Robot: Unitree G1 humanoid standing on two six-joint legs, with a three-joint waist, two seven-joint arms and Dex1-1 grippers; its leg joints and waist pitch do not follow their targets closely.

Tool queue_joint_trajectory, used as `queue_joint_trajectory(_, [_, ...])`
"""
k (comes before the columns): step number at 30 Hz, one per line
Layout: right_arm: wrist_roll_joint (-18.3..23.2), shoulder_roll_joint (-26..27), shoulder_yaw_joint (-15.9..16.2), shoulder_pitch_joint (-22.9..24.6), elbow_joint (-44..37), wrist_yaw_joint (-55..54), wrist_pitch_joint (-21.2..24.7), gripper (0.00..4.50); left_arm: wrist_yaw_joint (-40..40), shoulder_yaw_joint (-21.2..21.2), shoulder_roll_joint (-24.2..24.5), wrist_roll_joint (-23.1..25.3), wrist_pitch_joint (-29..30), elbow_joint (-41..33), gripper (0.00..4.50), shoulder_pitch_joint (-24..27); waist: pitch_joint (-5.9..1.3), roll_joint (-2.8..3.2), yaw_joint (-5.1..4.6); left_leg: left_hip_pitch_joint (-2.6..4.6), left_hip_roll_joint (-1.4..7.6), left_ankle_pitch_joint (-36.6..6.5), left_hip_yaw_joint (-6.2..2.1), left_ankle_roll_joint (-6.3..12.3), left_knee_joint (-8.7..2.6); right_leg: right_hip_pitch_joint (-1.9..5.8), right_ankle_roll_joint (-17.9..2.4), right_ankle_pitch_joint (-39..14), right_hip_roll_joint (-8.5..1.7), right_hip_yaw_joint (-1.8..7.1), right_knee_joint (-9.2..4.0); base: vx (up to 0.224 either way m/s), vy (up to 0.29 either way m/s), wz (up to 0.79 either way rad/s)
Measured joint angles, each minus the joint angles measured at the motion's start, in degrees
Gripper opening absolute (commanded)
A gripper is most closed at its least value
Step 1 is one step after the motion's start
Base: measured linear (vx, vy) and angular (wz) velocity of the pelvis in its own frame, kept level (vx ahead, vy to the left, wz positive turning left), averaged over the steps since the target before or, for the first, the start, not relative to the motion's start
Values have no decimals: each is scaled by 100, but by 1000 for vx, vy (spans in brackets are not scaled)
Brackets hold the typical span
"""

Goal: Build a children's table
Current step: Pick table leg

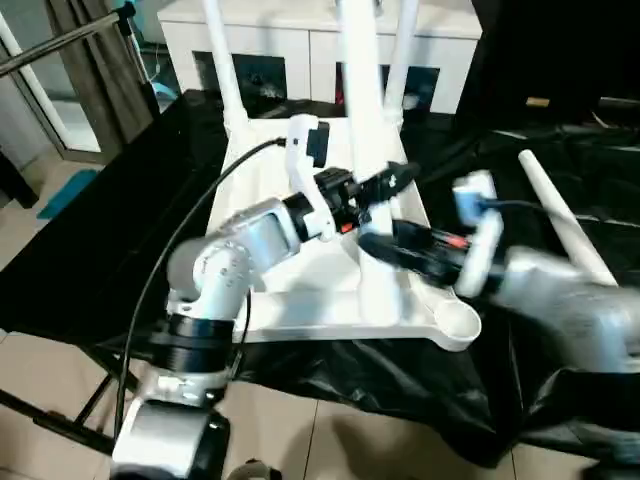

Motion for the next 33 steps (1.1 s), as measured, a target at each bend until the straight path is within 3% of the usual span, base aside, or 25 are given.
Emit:
queue_joint_trajectory(12, [66,-235,413,-23,5,668,111,336,-564,-224,-25,-216,194,-139,188,-9,-1,-2,23,2,0,5,2,8,13,2,-9,6,-2,4,11,0,0,0])
queue_joint_trajectory(28, [30,-463,712,-24,5,1117,144,336,-845,-426,-5,-263,236,-208,188,-9,-2,-7,36,3,1,8,2,12,23,2,-10,6,-2,6,21,0,0,0])
queue_joint_trajectory(29, [23,-477,740,-23,5,1136,144,306,-860,-426,-1,-263,239,-212,188,-9,-2,-7,36,3,1,8,2,12,23,2,-10,6,-2,6,22,0,0,0])
queue_joint_trajectory(33, [13,-479,795,-24,-1,1181,114,286,-868,-433,44,-262,261,-215,188,-9,-2,-6,35,3,1,8,2,12,24,2,-10,6,-2,5,24,0,0,0])
